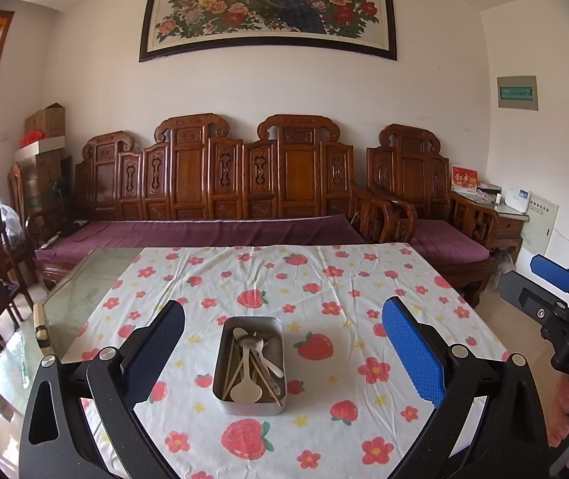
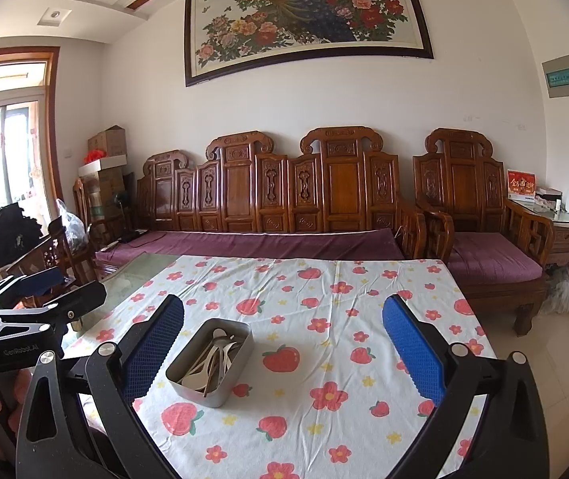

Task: Organize utensils

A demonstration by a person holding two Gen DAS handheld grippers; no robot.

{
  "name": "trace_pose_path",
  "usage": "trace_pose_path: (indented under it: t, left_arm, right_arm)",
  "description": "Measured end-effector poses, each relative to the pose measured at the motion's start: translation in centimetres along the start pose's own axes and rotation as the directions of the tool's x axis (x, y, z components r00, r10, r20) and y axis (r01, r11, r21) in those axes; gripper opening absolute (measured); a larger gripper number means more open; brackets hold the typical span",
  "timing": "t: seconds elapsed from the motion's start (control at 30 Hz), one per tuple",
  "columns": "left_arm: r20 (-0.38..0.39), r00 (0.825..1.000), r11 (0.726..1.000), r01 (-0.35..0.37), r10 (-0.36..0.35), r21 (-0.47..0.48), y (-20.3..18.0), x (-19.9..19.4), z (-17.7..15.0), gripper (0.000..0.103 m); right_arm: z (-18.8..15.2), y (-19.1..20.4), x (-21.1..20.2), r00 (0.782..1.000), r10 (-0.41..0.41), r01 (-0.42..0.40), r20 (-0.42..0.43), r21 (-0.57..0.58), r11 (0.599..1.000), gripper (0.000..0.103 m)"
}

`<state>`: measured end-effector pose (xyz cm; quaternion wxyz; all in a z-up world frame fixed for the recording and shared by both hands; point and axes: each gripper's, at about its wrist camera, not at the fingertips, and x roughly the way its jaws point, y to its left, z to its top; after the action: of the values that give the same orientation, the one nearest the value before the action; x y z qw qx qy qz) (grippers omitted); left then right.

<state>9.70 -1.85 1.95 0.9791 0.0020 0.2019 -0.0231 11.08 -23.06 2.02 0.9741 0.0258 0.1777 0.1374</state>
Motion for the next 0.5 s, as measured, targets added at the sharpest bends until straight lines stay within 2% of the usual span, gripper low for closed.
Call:
trace_pose_path:
  t: [0.5]
  left_arm:
    - [0.009,1.000,1.000,-0.007,0.007,0.003,-0.47,-0.12,-0.36,0.096]
  right_arm:
    - [-0.11,0.00,0.00,1.000,-0.001,0.001,0.000,-0.001,1.000,0.100]
